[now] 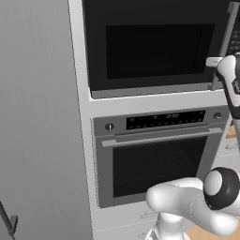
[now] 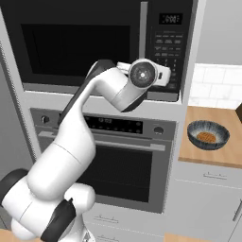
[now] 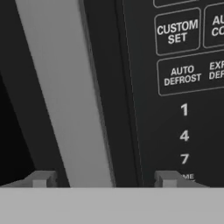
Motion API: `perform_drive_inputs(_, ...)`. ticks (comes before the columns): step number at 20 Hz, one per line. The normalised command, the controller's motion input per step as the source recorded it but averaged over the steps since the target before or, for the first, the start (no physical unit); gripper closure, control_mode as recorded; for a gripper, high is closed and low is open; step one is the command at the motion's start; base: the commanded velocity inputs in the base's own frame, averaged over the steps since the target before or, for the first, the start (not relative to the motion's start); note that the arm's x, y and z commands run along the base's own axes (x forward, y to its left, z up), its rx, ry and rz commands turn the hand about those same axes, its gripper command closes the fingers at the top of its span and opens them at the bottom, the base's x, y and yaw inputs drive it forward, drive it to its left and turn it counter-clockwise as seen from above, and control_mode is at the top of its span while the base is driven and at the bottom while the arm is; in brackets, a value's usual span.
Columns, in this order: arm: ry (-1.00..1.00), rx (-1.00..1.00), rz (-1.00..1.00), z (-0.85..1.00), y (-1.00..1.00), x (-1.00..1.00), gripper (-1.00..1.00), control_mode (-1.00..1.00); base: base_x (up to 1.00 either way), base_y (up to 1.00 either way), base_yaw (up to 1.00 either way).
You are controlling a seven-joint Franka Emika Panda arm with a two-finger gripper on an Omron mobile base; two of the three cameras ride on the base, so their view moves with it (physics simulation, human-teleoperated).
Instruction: Open the microwave, place the bowl with waffle inside the microwave, then close the microwave door and turn it on.
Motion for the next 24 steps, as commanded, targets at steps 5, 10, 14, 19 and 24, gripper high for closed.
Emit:
perform_drive_inputs(5,0.0,0.02,0.0,-0.11,-0.03,0.54,-1.0,-1.0,0.0,0.0,0.0)
perform_drive_inputs(10,0.0,0.0,0.0,-0.1,0.0,0.39,1.0,-1.0,0.0,0.0,0.0)
perform_drive_inputs(14,0.0,0.0,0.0,0.0,0.03,0.02,1.0,-1.0,0.0,0.0,0.0)
perform_drive_inputs(19,0.1,0.0,-0.12,0.0,0.02,-0.61,1.0,-1.0,0.0,0.0,0.0)
perform_drive_inputs(24,0.11,0.0,-0.33,0.0,0.0,-1.0,1.0,-1.0,0.0,0.0,0.0)
